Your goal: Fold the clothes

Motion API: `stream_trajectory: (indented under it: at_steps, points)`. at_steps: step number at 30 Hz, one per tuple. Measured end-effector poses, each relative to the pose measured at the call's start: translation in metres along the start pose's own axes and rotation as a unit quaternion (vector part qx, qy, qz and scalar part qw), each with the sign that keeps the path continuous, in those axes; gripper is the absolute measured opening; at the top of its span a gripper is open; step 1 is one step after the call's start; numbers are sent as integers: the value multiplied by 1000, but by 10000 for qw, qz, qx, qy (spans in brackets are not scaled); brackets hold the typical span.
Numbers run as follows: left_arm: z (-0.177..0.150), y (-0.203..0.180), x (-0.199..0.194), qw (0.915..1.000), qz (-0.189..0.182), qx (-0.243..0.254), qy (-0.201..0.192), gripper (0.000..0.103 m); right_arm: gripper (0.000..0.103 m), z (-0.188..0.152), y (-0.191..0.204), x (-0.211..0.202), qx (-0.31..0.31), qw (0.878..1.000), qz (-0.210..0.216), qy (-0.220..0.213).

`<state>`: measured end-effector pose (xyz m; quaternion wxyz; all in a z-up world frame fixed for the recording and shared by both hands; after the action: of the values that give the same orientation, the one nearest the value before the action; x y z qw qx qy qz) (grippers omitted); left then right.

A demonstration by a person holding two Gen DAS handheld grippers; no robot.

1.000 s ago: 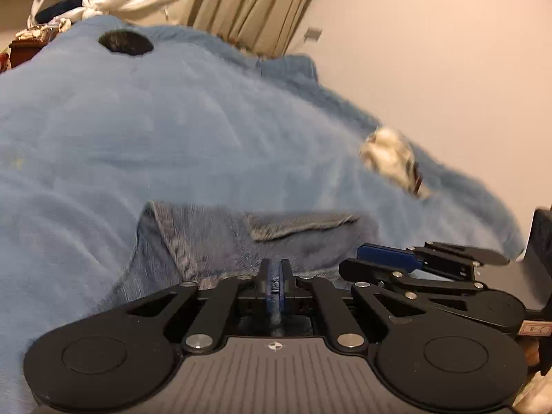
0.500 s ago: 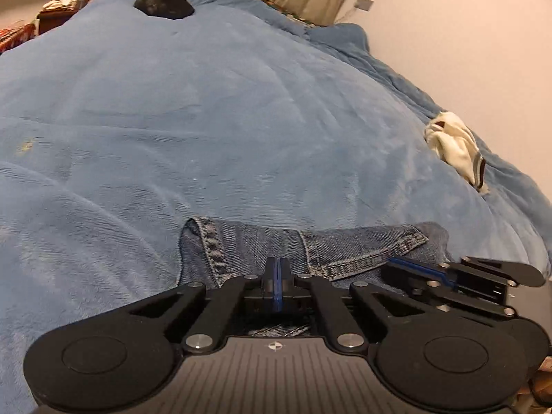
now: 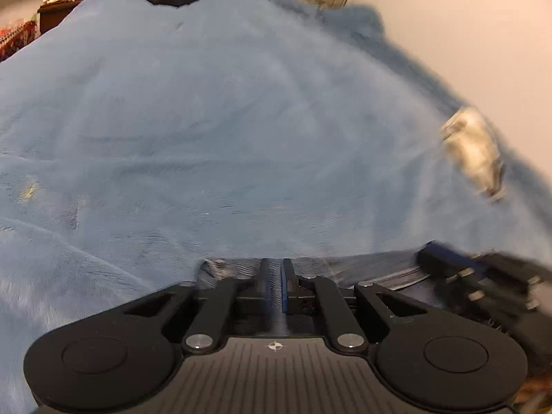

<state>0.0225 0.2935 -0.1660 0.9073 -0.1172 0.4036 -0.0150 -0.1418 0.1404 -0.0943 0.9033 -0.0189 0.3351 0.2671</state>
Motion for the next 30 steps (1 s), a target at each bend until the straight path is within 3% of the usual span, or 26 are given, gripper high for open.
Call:
stream_trajectory:
  at_steps: [4,9,12,16,19,20,23,30]
  points:
    - [-8,12,2,9997,24,-254,-16,4,9,-11,-19,0,301,9995,89,13]
    - [-15,27,-24,9983,39,-575,-117,4,11,-16,-47,-15,622,9973,-374,-119]
    - [-19,35,-40,9969,48,-769,-176,10,12,-17,-80,-42,1369,9903,-143,-183]
    - [-24,47,-62,9944,59,-1027,-255,13,19,-24,-98,-71,1782,9835,268,-166]
    - [-33,50,-67,9956,-65,-924,-121,35,27,-32,-99,-78,1803,9820,552,99]
    - [-36,50,-69,9960,-108,-885,-73,38,29,-36,-99,-78,1786,9821,566,187]
    - [-46,52,-74,9967,-239,-767,70,45,29,-44,-103,-83,1790,9812,599,397]
    - [-66,58,-83,9964,-555,-514,385,47,30,-50,-110,-92,2127,9700,900,761]
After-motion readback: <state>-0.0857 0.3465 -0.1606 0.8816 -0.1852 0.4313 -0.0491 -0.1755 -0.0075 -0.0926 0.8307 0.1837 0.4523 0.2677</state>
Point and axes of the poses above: each gripper's, at about its wrist camera, not at the fingertips, and x roughly the way its jaws point, y to its left, z to its top, the point moved 3 cm from there along x, roughly the way its jaws point, and after that the axes turned 10 degrees about x, right-handed, at the moved point
